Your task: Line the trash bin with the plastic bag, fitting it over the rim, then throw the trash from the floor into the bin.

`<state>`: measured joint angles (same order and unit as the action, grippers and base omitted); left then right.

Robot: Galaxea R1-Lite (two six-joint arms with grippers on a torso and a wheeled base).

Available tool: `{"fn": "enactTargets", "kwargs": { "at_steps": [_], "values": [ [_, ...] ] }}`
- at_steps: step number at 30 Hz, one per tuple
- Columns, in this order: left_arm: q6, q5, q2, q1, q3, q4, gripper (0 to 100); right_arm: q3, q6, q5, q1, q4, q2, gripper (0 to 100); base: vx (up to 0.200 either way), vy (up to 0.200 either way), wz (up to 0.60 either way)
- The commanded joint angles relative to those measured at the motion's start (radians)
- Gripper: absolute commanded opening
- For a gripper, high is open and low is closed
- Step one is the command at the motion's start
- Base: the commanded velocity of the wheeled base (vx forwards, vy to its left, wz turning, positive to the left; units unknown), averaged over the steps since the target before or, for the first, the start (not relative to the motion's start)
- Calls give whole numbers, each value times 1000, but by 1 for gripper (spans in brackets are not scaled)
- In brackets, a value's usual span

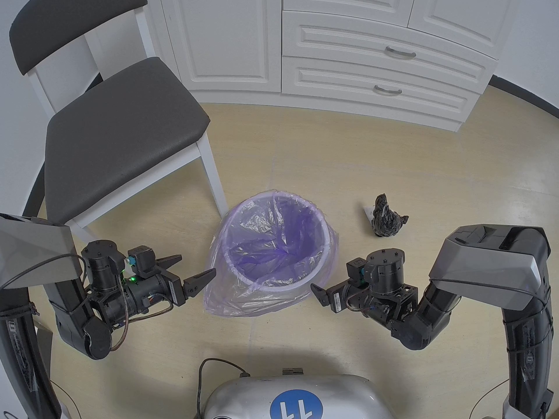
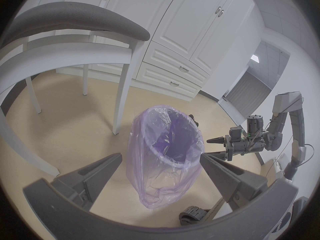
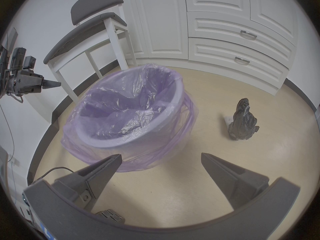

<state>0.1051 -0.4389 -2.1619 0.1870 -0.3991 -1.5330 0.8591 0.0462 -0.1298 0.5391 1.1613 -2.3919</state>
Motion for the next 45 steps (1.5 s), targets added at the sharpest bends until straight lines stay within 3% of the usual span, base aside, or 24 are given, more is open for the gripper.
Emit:
{"fn": "enactTargets", "kwargs": {
  "at_steps": [1,20,26,28,33,39,45],
  "values": [
    [-2,3,-10,5,-6,-1,100,32,0,1,-4,0,-52,100,0,0,0],
    [-4,5,-19,2,-20,-1,100,164,-9,-22,-27,-37,-213,100,0,0,0],
    [-4,6,-24,2,-26,-1,100,209,-62,-31,-33,-166,-201,100,0,0,0],
    [-5,8,-27,2,-27,-1,100,248,-85,-65,-44,-238,-205,100,0,0,0],
    [-5,8,-29,2,-27,1,100,345,-203,-88,-56,-436,-201,100,0,0,0],
    [-12,9,-44,2,-29,1,100,356,-221,-90,-68,-471,-193,100,0,0,0],
    [-88,14,-124,-3,-38,-1,100,285,-207,-88,-68,-473,-99,100,0,0,0]
  ]
}}
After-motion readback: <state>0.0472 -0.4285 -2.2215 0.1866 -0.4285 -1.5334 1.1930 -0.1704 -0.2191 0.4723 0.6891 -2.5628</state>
